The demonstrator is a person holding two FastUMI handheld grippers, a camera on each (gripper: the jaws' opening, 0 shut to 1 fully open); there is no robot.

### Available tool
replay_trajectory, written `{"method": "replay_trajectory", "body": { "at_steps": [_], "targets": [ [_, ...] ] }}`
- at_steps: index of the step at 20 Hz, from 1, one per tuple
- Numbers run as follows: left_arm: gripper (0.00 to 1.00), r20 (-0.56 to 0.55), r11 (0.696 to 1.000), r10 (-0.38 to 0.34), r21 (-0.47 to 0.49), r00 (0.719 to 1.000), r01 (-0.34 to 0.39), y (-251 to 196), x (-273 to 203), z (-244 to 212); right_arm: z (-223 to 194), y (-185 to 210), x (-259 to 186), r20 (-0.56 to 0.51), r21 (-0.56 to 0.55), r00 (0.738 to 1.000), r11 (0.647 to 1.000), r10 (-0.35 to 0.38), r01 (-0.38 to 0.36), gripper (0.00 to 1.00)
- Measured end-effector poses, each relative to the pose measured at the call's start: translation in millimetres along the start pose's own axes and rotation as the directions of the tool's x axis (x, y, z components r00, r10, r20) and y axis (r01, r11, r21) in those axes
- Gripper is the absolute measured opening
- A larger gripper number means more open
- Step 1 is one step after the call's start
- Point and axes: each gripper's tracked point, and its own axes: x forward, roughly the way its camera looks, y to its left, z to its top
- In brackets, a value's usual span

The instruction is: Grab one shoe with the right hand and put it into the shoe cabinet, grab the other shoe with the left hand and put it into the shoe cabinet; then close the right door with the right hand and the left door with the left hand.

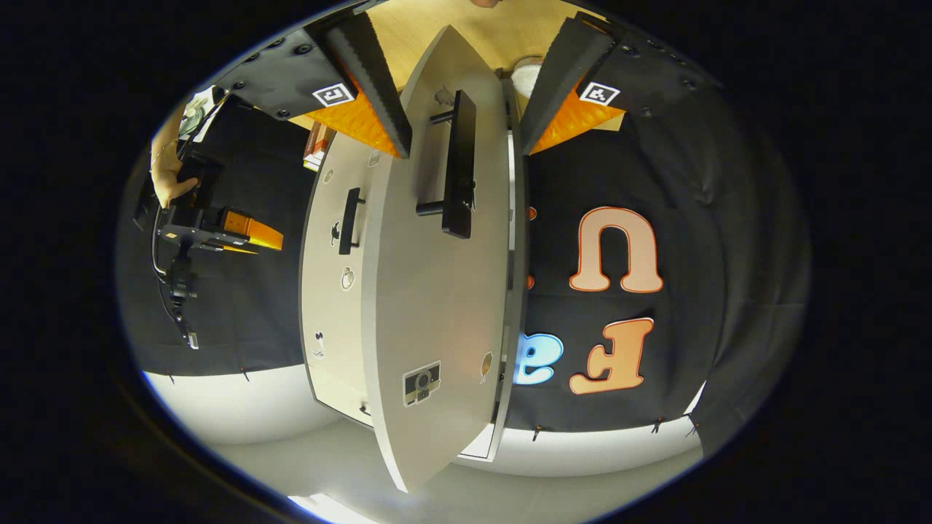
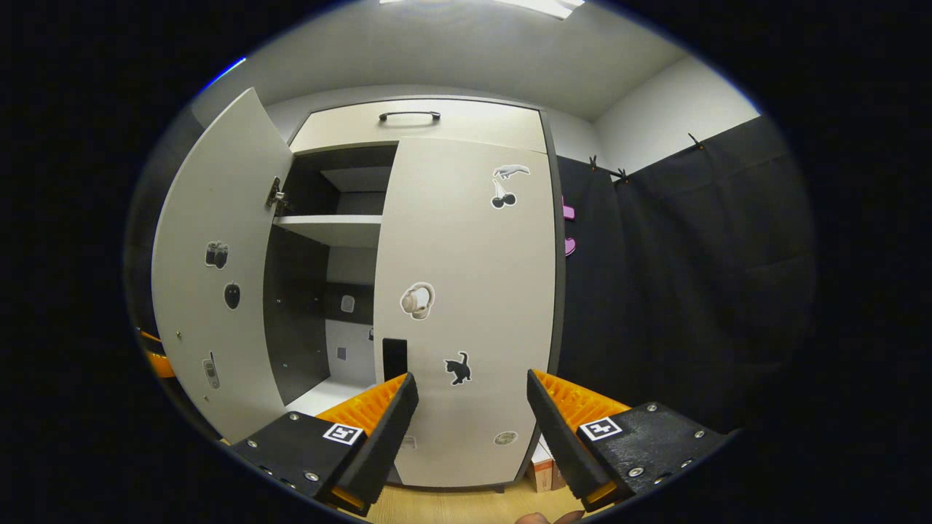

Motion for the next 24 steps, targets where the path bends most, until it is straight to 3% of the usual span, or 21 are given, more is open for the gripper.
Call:
{"method": "replay_trajectory", "body": {
  "at_steps": [10, 15, 24],
  "targets": [
    [0.95, 0.000, 0.999, -0.051, -0.013, 0.999, 0.051, -28.3, 23.1, -1.2, 5.0, -32.6, -16.7, 0.020, 0.007, 1.000, 1.000, -0.024, 0.023, 0.93],
    [0.96, -0.004, 1.000, 0.016, 0.011, 1.000, -0.016, -26.2, 41.1, -4.8, 10.4, -46.6, -26.8, 0.033, 0.002, 0.999, 0.999, -0.037, 0.037, 0.93],
    [0.98, -0.011, 0.998, -0.010, -0.062, 1.000, 0.009, -59.9, 80.5, -17.8, 21.1, -70.2, -38.9, 0.065, -0.038, 0.996, 0.997, -0.061, 0.064, 0.92]
  ]
}}
